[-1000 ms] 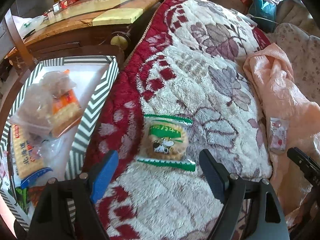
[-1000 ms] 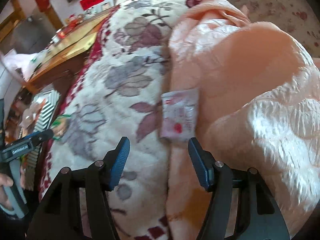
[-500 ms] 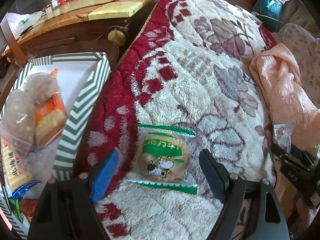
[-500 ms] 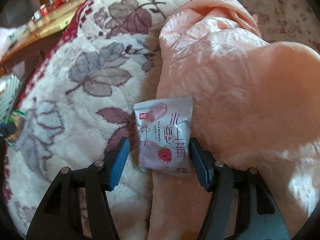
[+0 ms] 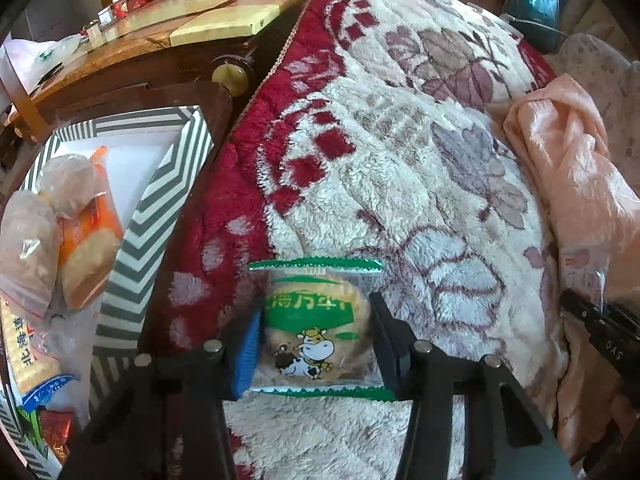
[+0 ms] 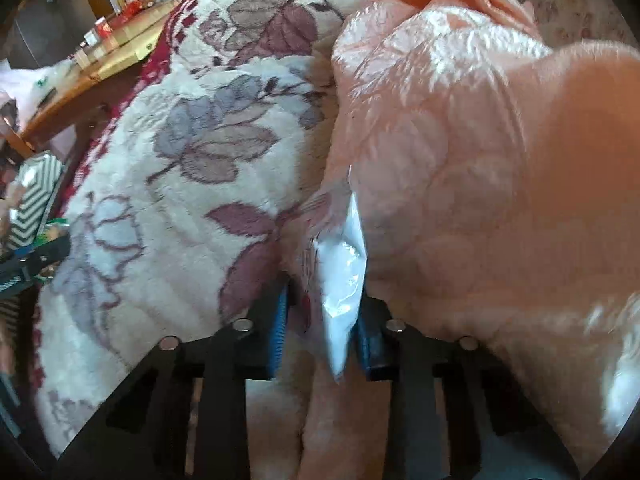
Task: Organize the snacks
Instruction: 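Grasp the green cow-print biscuit packet with the left tool while right grasps the white packet, then carry the green biscuit packet and white packet over the tray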
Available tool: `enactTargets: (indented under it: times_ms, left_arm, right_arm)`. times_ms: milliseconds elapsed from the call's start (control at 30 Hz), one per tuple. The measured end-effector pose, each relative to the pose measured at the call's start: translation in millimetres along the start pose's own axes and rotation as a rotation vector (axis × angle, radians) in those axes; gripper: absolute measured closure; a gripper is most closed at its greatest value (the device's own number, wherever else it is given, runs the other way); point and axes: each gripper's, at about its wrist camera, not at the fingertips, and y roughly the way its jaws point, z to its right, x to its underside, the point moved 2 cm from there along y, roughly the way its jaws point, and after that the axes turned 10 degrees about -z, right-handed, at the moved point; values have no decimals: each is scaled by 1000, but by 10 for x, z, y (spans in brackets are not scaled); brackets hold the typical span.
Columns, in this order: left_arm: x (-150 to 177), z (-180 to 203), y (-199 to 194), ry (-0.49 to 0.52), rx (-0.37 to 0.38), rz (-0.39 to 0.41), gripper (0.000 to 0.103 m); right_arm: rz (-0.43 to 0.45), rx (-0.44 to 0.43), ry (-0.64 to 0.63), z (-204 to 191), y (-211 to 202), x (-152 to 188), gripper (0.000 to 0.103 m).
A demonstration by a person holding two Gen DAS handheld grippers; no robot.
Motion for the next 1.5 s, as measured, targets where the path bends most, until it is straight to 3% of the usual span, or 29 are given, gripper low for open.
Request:
enactTargets:
  times_ms: [233, 567, 733, 800, 867, 1000, 1033, 1067, 1500]
  left_arm:
    - [141, -47, -132, -16, 25, 10, 52]
    - [233, -33, -151, -16, 23, 9, 52]
    - [250, -30, -147, -10, 27, 3, 51]
    - [258, -28, -132, -10, 24, -1, 51]
    - [257, -33, -111, -15, 27, -4, 51]
    - [238, -31, -79, -24, 32, -12, 51]
    - [237, -20, -78, -16, 28, -12, 52]
    - [243, -14, -85, -9, 26, -9, 52]
    - [382, -229, -379, -21, 109, 27, 52]
  right_arm:
    - [7, -88, -4, -70, -67, 109, 86]
    - [-3, -224, -116, -417, -209, 223, 84]
    - [-24, -177, -139, -500, -136, 215, 84]
    - [-5, -168, -109, -458, -146, 203, 77]
    - [-14, -206, -72, -399, -127, 180, 58]
    - [2, -276, -31, -347, -105, 128, 58]
    - [-10, -301, -26, -346, -76, 113, 65]
    - [-17, -299, -28, -368, -58, 111, 86]
    - [30, -341, -117, -675, -330, 173, 87]
